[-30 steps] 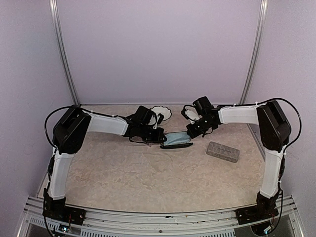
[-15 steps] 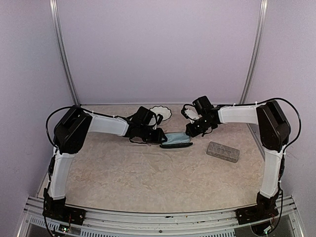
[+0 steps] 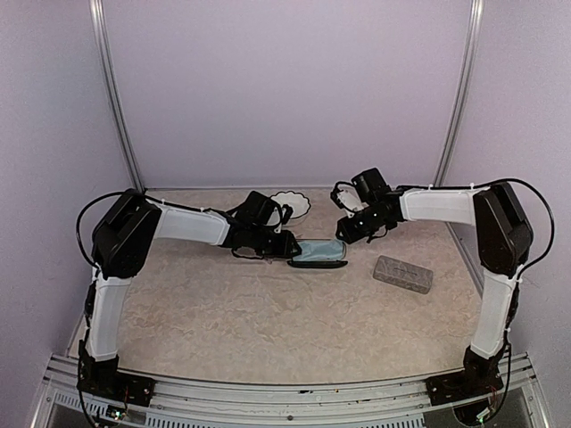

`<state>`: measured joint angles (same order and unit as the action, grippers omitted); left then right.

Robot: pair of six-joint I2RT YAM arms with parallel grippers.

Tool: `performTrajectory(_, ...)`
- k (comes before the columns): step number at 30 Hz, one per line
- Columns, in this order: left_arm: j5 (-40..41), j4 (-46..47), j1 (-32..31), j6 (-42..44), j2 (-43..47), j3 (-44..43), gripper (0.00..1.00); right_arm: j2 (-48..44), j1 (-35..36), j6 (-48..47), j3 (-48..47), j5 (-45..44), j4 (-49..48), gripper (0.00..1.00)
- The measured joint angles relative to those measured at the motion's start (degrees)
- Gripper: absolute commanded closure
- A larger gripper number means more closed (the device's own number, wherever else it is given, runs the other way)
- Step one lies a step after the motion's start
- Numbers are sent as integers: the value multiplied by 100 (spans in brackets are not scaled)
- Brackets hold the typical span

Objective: Organize the sunglasses
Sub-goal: Place the folded cleaning cloth in the sunglasses case.

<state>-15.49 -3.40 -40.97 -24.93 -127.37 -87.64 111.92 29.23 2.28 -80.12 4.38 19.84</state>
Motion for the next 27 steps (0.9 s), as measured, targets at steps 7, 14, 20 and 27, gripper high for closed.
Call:
performTrajectory(7,127,-17,-61,-15,289,179,67,-463,192,221,98,-4,-33,82)
performTrajectory(14,350,-35,-70,-61,1093,625,68,-511,374,748,457,678,-254,100)
performTrajectory(20,566,-57,-35,-151,2035,1178,65,-299,404,1104,612,975,-612,100)
performTrajectory(27,789,-199,138,-184,2798,1550,59,151,404,1303,616,896,-859,100)
